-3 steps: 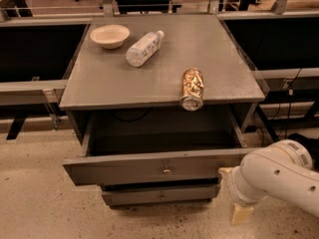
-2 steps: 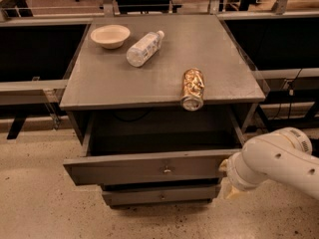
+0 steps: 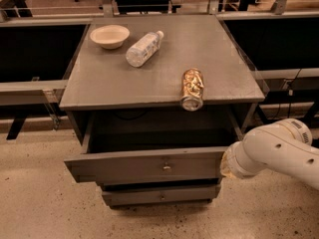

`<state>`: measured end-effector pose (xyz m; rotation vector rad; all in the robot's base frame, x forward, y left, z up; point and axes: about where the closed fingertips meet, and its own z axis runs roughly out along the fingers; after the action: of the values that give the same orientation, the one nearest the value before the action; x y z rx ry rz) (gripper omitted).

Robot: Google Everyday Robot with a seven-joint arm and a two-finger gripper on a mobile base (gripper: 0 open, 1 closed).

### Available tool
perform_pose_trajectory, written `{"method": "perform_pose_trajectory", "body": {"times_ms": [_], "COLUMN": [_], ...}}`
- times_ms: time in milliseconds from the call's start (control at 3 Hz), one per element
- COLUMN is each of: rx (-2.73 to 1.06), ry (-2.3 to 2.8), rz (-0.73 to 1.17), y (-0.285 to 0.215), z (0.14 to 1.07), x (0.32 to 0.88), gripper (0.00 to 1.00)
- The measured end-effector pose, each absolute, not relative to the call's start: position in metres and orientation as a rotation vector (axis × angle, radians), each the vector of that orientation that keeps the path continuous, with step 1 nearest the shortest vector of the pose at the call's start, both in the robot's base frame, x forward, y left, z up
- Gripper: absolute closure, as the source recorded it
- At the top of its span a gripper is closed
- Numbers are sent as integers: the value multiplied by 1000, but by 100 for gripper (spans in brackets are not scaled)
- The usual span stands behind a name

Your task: Close top drawer

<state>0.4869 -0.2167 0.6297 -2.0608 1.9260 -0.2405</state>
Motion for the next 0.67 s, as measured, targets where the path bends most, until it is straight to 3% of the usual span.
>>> {"method": "perform_pose_trajectory", "body": {"times_ms": [333,667], "rx": [-2050,-2050], "ry": [1902,1902], "rz": [-264,-264], "y": [-210,-210], "z": [623,623], "x": [504,504], "gripper": [84,61]}}
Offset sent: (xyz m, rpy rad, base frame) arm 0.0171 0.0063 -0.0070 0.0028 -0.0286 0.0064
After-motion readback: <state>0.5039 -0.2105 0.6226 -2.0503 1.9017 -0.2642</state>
